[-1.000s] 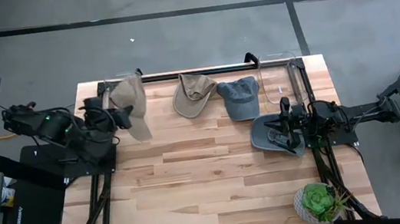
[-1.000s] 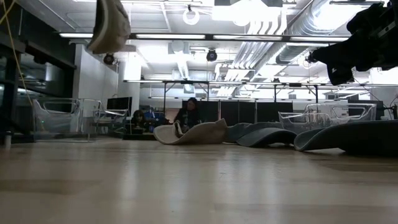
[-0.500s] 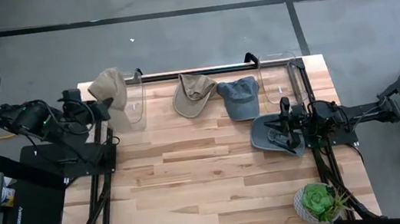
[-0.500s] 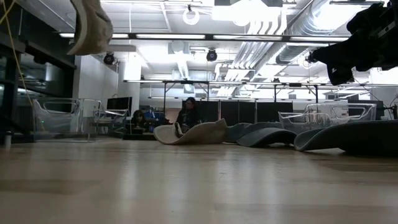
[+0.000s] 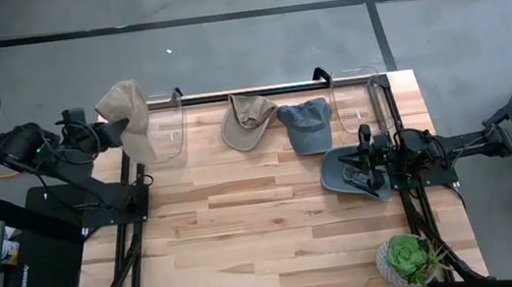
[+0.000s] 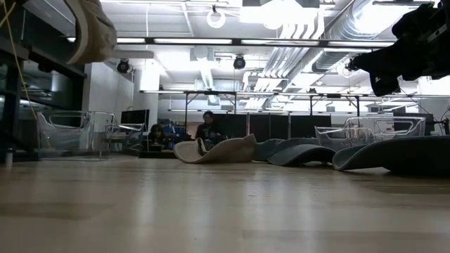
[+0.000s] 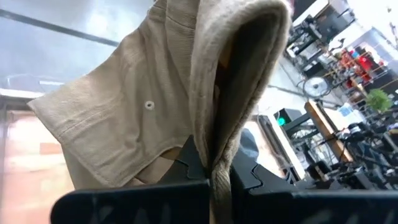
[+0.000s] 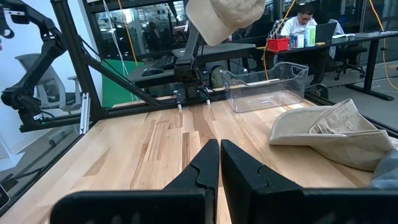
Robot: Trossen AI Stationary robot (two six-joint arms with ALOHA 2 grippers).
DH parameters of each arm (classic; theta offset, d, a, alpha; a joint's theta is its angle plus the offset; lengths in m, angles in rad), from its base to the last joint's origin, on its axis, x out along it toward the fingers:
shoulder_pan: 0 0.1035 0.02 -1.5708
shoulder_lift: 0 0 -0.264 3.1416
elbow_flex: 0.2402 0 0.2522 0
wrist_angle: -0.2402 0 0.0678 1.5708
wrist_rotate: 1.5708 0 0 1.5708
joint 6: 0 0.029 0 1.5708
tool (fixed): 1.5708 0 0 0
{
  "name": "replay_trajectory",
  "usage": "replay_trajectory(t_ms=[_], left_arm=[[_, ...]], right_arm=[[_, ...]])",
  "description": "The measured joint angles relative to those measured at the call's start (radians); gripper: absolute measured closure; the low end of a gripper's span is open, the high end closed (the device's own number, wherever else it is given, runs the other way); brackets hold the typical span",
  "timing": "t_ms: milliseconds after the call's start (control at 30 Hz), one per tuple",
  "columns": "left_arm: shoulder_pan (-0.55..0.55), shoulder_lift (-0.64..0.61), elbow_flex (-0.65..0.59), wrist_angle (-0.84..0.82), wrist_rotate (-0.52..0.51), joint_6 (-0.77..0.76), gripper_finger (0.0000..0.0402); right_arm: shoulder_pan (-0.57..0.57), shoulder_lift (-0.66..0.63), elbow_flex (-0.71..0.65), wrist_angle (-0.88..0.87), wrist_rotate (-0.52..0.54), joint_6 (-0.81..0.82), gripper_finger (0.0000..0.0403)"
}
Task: Pick & Place hat
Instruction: Put the bottom brown cap into the left transparent bin
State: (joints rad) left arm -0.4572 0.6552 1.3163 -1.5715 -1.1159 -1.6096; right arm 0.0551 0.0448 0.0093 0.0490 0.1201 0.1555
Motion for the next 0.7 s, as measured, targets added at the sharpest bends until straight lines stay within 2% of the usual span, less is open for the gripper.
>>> replay_trajectory(t_ms=[400, 700], left_arm=[[0.013, -0.007, 0.000, 0.001, -0.026, 0.080, 0.0401], [0.267, -0.007, 0.000, 0.000, 0.054, 0.202, 0.0401]], right_arm=[[0.000, 0.000, 0.000, 0.000, 0.000, 0.000, 0.0391], [0.000, 0.000, 0.000, 0.000, 0.000, 0.000, 0.0391]])
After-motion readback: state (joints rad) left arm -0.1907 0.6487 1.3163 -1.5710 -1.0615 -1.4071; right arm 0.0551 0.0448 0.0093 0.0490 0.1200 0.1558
